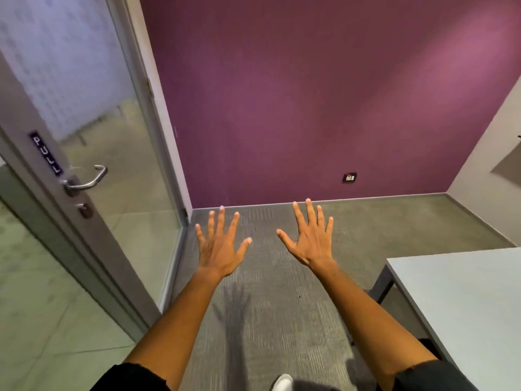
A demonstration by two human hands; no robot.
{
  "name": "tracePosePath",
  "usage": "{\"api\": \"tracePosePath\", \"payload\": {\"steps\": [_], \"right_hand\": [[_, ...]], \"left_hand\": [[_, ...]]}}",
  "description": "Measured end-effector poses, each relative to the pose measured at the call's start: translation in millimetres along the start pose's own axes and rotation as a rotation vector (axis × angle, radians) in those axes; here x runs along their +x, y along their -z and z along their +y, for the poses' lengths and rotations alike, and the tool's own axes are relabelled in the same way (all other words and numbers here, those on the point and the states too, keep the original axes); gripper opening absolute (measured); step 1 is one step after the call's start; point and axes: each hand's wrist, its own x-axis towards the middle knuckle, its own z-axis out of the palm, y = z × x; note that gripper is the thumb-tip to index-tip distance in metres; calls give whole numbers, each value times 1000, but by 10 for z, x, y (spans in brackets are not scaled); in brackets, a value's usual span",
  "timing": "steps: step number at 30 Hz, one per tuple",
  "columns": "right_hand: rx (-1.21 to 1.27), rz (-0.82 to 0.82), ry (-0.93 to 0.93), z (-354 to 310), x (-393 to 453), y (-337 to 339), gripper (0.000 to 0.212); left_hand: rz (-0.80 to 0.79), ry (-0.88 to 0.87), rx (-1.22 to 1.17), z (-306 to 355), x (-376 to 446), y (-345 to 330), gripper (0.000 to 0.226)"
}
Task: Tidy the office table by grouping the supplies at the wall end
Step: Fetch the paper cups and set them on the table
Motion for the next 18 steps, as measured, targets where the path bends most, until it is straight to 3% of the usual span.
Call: {"api": "tracePosePath", "payload": {"steps": [9, 18], "right_hand": [[2, -26, -78, 740, 1800, -510, 85], [-57, -13, -294, 1903, 3043, -657, 85]], "left_hand": [[-117, -42, -21, 575, 2079, -781, 79], [-190, -190, -93, 1408, 3964, -1505, 88]]}}
